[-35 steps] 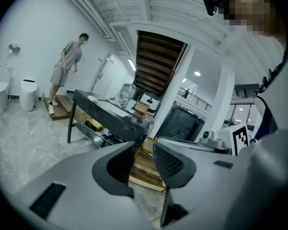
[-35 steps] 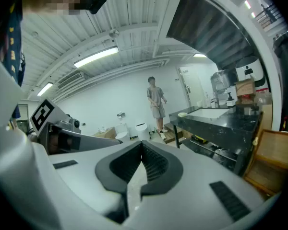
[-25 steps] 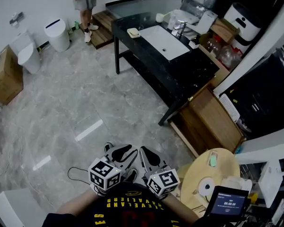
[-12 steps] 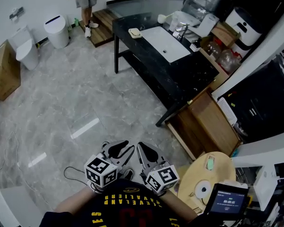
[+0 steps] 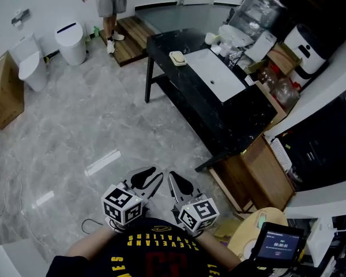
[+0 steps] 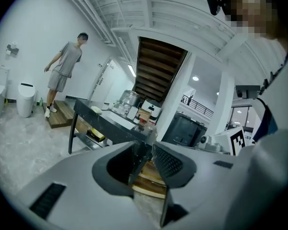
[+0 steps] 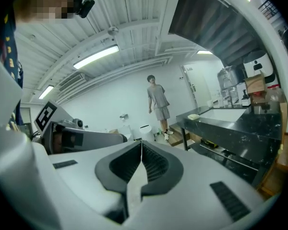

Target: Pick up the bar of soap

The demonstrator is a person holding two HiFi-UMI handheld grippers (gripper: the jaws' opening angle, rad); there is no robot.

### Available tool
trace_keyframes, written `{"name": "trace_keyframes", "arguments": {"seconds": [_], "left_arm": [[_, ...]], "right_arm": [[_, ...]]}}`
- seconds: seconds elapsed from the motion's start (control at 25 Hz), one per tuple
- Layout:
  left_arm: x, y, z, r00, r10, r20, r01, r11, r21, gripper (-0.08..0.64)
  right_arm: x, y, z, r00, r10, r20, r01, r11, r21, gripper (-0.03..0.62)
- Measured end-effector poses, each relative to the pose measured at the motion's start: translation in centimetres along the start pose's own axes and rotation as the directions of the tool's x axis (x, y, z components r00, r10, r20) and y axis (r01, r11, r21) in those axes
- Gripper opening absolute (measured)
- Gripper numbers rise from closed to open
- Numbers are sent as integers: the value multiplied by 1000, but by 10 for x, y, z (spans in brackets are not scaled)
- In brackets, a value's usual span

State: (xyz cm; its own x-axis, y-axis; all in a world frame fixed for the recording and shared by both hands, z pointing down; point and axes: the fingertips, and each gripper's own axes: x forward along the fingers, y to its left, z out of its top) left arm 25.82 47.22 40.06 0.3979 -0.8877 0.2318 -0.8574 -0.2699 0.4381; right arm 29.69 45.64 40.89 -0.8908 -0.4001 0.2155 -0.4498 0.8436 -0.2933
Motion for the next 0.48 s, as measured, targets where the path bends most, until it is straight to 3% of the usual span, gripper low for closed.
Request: {"name": "trace_keyframes", "arguments": {"seconds": [0.2,0.48], "left_arm": [[5,69,41,999,-26,19,26,1000,0,129],[26,134,60,999,-31,16,32,998,-58,129]], "right_arm": [[73,1,19,1000,-23,-14,23,1000,-16,17],[139,-20,20,995,-40,-92,42,999,20,17]]}}
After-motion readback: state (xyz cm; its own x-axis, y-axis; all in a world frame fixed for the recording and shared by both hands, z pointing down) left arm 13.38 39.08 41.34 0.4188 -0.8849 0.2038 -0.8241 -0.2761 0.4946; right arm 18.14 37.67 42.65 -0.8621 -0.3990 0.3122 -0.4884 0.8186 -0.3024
